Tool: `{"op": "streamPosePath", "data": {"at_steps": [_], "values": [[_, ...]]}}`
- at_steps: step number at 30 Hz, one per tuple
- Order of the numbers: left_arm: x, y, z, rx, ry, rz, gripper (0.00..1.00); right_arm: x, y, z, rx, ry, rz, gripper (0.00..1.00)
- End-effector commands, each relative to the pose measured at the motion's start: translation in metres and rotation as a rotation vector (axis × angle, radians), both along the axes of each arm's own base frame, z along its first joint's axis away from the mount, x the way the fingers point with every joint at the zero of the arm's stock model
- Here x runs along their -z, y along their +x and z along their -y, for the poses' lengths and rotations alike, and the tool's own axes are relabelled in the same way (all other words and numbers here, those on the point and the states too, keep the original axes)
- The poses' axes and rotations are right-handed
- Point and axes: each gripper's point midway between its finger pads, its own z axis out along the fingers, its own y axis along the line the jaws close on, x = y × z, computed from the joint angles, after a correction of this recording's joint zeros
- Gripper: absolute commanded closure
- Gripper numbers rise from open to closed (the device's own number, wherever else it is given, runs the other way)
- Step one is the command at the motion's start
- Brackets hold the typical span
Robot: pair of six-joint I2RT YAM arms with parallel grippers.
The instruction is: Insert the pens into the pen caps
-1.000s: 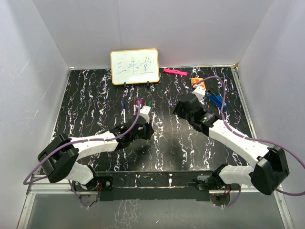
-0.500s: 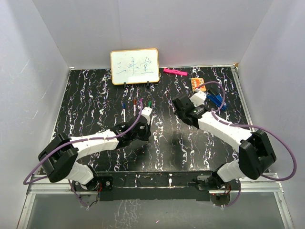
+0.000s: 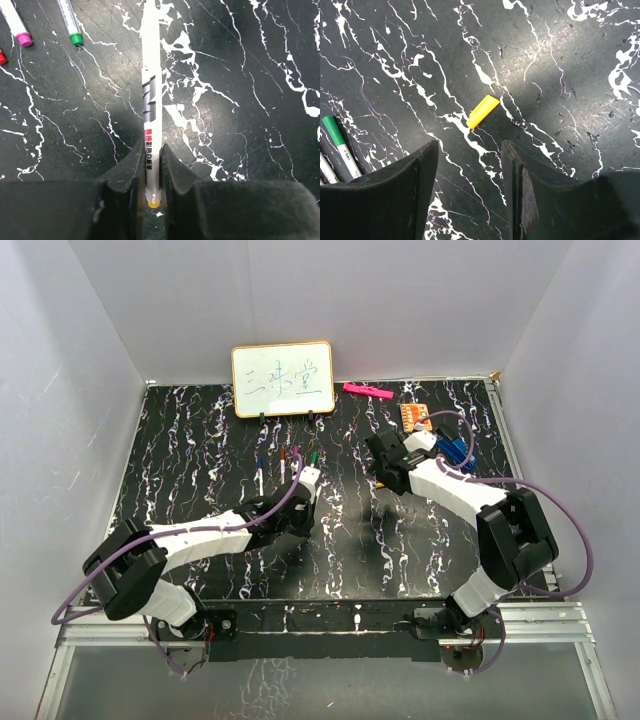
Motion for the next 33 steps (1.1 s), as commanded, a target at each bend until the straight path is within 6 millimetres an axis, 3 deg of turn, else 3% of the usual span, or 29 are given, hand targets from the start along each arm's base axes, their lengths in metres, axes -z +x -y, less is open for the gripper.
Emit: {"op": "streamPosePath", "data": {"at_steps": [1,13,18,28,33], "values": [[-0.008,0.006,-0.001,-0.018,0.021,0.015,1.00,-0.015,0.018,-0.013,-0.031,0.056,0.055,0.49],[-0.001,0.004,0.000,-0.003,0.032,-0.002,1.00,0.015,0.030,-0.022,-0.056,0.055,-0.051,0.50],[0.000,0.003,0.001,-0.002,0.023,-0.003,1.00,0.014,0.032,-0.020,-0.037,0.051,-0.052,0.50],[0.008,0.001,-0.001,-0.019,0.028,-0.020,1.00,0.024,0.026,-0.009,0.007,0.066,-0.084,0.51],[0.009,0.001,-0.002,-0.021,0.026,-0.021,1.00,0.044,0.022,-0.006,0.015,0.057,-0.134,0.52]]}}
